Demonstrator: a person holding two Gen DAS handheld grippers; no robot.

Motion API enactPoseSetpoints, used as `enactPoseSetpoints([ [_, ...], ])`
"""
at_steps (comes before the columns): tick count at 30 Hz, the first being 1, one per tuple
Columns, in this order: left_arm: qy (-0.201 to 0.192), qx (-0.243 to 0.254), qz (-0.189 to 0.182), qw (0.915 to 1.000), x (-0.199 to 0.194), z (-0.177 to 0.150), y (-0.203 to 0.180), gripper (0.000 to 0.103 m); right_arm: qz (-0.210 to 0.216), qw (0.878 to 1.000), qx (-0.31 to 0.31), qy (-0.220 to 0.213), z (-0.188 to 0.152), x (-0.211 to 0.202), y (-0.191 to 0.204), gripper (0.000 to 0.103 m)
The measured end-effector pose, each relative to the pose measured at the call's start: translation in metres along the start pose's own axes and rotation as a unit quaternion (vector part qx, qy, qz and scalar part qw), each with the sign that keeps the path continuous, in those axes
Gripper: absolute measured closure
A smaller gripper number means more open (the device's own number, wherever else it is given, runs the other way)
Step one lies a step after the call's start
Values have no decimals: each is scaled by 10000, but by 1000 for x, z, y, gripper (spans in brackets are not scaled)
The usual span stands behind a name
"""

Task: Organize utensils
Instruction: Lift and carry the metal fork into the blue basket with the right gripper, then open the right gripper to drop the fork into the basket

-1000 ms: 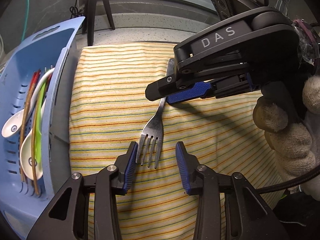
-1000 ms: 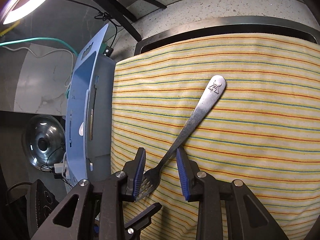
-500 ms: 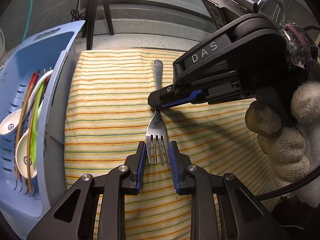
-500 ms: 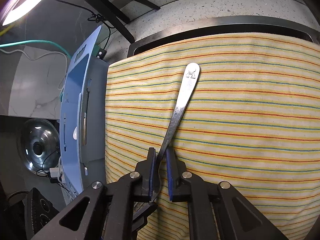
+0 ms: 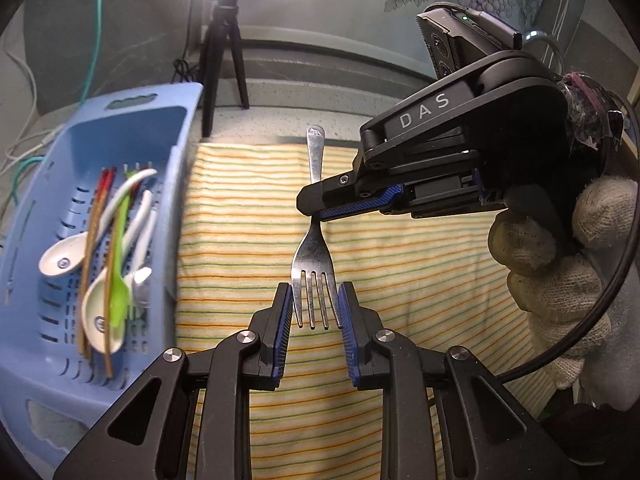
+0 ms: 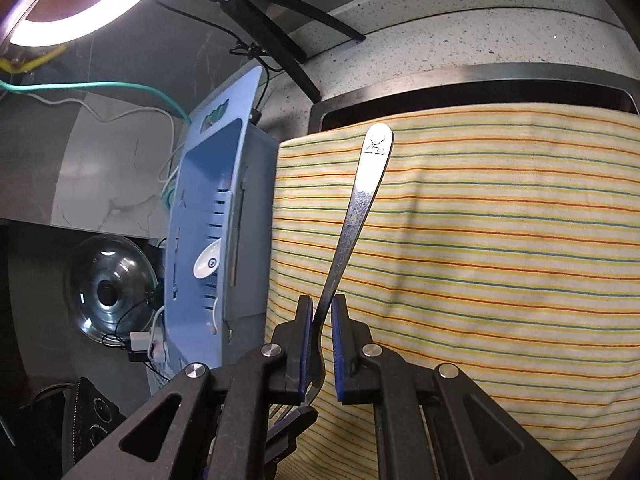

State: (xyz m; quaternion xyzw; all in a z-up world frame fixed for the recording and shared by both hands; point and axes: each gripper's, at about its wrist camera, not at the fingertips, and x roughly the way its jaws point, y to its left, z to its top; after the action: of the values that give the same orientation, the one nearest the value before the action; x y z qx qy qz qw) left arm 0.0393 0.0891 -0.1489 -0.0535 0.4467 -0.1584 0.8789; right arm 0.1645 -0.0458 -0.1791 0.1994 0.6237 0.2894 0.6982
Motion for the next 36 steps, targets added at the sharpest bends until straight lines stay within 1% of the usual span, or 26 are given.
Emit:
enactPoseSetpoints([
  [4,-194,-71,143,9997,-23,-1,9,81,145,9996,-228,-24,5,0,29,95],
  [9,-348,-188,338,9986,-46,-4,33,81,306,9983,-504,37,12,11,65,95],
  [13,-388,-295,549,9973,-53,-1,54,81,358,9962,-789,122,18,31,96,95],
  [17,-378,-500,683,9957,-61,-8,78,81,360,9943,-961,276,20,56,120,95],
  [21,-322,-668,791,9941,-62,-16,98,81,346,9926,-1071,454,19,81,135,95],
  [26,-267,-825,886,9923,-59,-19,111,81,325,9902,-1207,616,18,104,149,95],
  [34,-217,-980,1122,9886,-56,-14,128,81,261,9864,-1468,696,24,123,167,95],
  [36,-160,-1046,1222,9868,-54,-13,132,81,208,9848,-1592,665,26,126,172,92],
])
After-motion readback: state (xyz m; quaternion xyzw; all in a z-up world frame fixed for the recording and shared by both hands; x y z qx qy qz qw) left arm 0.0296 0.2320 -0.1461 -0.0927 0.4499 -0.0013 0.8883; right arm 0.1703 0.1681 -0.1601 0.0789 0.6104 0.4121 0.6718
